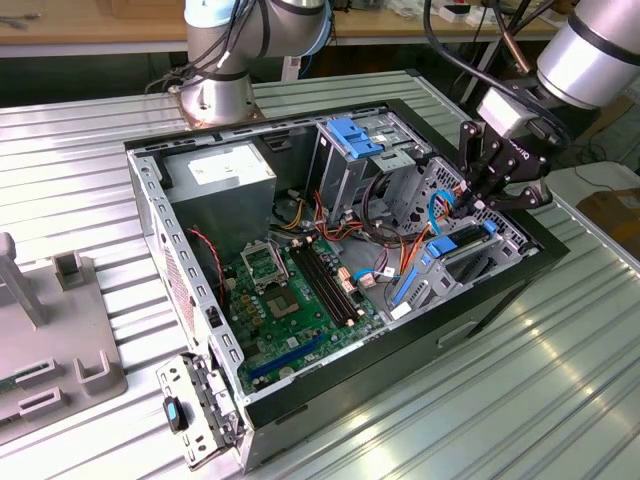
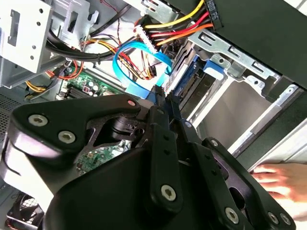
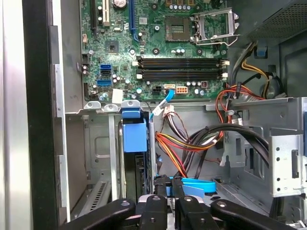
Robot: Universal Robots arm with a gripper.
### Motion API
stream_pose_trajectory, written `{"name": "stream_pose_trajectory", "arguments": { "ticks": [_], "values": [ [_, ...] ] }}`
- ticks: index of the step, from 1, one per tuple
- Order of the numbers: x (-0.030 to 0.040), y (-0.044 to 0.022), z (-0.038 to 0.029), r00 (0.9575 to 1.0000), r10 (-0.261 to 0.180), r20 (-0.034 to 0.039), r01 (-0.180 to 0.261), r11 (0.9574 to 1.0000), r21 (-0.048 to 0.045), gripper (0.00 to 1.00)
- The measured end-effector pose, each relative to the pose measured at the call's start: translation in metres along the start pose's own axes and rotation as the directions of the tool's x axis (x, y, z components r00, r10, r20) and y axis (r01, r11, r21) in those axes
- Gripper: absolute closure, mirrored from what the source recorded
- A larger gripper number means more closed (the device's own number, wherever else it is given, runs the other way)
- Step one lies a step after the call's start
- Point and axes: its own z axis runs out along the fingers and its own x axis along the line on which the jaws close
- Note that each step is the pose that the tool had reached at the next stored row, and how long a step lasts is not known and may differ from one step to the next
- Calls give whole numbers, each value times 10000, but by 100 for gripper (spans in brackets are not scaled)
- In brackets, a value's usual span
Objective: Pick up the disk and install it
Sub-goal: 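Insert the first disk wire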
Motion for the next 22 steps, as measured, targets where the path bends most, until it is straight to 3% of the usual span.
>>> {"name": "stream_pose_trajectory", "arguments": {
  "ticks": [2,3,4,7,9,10,17,19,21,22],
  "values": [
    [0,0,-1,9999,8,-163,-8,10000,1,84],
    [0,0,0,9995,15,-320,-15,10000,2,84],
    [0,0,1,9986,23,-532,-23,10000,4,84],
    [0,0,0,9984,24,-567,-24,10000,6,84],
    [0,2,1,9972,29,-750,-27,10000,31,84],
    [0,2,0,9968,30,-801,-27,10000,35,84],
    [3,8,29,9968,31,-803,-25,10000,69,84],
    [4,8,31,9964,32,-848,-26,10000,71,84],
    [6,47,31,9962,36,-865,-4,9993,371,84],
    [7,58,32,9963,37,-864,1,9990,448,84]
  ]
}}
